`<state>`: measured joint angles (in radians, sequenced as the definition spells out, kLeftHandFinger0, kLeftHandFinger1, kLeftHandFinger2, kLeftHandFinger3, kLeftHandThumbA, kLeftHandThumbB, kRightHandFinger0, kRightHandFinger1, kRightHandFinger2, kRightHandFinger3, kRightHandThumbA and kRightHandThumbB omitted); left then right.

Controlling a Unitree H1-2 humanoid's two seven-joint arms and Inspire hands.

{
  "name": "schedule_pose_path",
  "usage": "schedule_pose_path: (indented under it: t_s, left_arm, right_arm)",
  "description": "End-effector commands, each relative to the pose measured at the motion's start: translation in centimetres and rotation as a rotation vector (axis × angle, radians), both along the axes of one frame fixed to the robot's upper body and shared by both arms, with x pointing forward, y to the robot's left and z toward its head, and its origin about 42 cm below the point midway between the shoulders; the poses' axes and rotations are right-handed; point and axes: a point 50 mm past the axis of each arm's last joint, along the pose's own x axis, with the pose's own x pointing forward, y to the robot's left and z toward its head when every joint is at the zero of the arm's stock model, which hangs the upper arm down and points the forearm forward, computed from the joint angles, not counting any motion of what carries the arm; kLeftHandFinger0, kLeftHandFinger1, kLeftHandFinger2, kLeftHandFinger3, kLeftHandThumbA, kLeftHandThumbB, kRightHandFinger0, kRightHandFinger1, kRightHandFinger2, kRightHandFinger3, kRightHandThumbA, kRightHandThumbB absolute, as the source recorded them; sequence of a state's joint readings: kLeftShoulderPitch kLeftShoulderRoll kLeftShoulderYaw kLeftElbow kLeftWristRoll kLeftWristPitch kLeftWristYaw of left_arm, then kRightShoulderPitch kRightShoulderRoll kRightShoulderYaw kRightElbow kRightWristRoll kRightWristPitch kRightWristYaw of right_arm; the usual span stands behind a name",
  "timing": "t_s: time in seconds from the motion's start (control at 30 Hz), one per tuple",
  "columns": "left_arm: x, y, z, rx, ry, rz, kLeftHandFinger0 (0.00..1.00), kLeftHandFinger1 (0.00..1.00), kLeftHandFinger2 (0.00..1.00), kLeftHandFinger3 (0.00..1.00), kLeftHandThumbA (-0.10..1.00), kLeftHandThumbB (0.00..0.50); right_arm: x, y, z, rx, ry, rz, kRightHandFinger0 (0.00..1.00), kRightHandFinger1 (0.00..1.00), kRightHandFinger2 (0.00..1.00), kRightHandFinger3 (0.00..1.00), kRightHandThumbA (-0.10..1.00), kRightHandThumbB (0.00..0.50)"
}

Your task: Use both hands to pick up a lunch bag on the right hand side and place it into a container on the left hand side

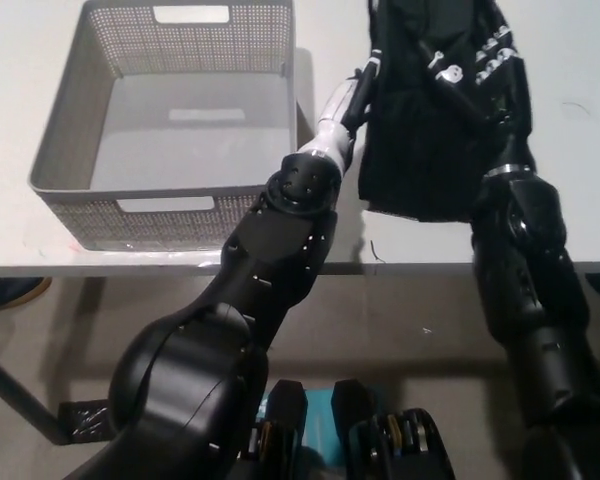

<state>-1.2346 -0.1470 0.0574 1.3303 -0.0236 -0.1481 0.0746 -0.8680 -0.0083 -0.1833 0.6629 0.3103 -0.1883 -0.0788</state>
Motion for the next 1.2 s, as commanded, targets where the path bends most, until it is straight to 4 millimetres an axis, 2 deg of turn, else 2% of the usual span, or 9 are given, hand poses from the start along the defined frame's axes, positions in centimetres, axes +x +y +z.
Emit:
schedule_pose_path:
  t_s: [0.0, 0.17, 0.3, 0.47, 0.53, 0.8, 0.83, 1.0, 1.17]
  left_arm:
    - [-1.4, -7.5, 9.5, -0.099, -0.183, -0.282, 1.0, 1.0, 1.0, 1.0, 1.0, 0.28]
    - [-2.3, -9.3, 9.7, -0.065, -0.205, -0.344, 1.0, 1.0, 1.0, 1.0, 1.0, 0.276]
    - [-2.7, -10.0, 10.0, -0.062, -0.212, -0.357, 1.0, 1.0, 1.0, 1.0, 1.0, 0.272]
    - [-2.9, -10.5, 11.0, -0.04, -0.245, -0.375, 1.0, 1.0, 1.0, 1.0, 1.0, 0.301]
    - [-3.1, -11.0, 11.7, -0.06, -0.239, -0.388, 1.0, 1.0, 1.0, 1.0, 1.0, 0.341]
    - [-3.9, -11.7, 14.7, -0.113, -0.293, -0.415, 1.0, 1.0, 1.0, 1.0, 1.0, 0.349]
    - [-4.0, -11.7, 15.2, -0.115, -0.31, -0.413, 1.0, 1.0, 1.0, 1.0, 1.0, 0.334]
    - [-4.1, -10.9, 17.5, -0.145, -0.381, -0.388, 1.0, 1.0, 1.0, 1.0, 1.0, 0.343]
    - [-3.7, -9.2, 20.0, -0.181, -0.404, -0.362, 1.0, 1.0, 1.0, 1.0, 1.0, 0.318]
  right_arm:
    - [-1.5, 1.3, 6.2, -0.1, -0.078, -0.047, 1.0, 1.0, 1.0, 1.0, 1.0, 0.076]
    - [-3.1, -0.4, 6.2, -0.071, -0.081, -0.105, 1.0, 1.0, 1.0, 1.0, 1.0, 0.095]
    - [-3.6, -1.0, 6.3, -0.082, -0.073, -0.118, 1.0, 1.0, 1.0, 1.0, 1.0, 0.081]
    - [-4.1, -1.3, 7.2, -0.071, -0.09, -0.138, 1.0, 1.0, 1.0, 1.0, 1.0, 0.106]
    - [-4.6, -1.5, 8.1, -0.078, -0.123, -0.152, 1.0, 1.0, 1.0, 1.0, 1.0, 0.103]
    - [-6.0, -1.4, 11.2, -0.057, -0.172, -0.171, 1.0, 1.0, 1.0, 1.0, 1.0, 0.086]
    - [-6.2, -1.3, 11.8, -0.055, -0.178, -0.173, 1.0, 1.0, 1.0, 1.0, 1.0, 0.086]
    - [-6.2, -0.4, 14.2, -0.058, -0.214, -0.165, 1.0, 1.0, 1.0, 1.0, 1.0, 0.065]
    - [-5.5, 1.1, 16.8, -0.046, -0.244, -0.136, 1.0, 1.0, 1.0, 1.0, 1.0, 0.084]
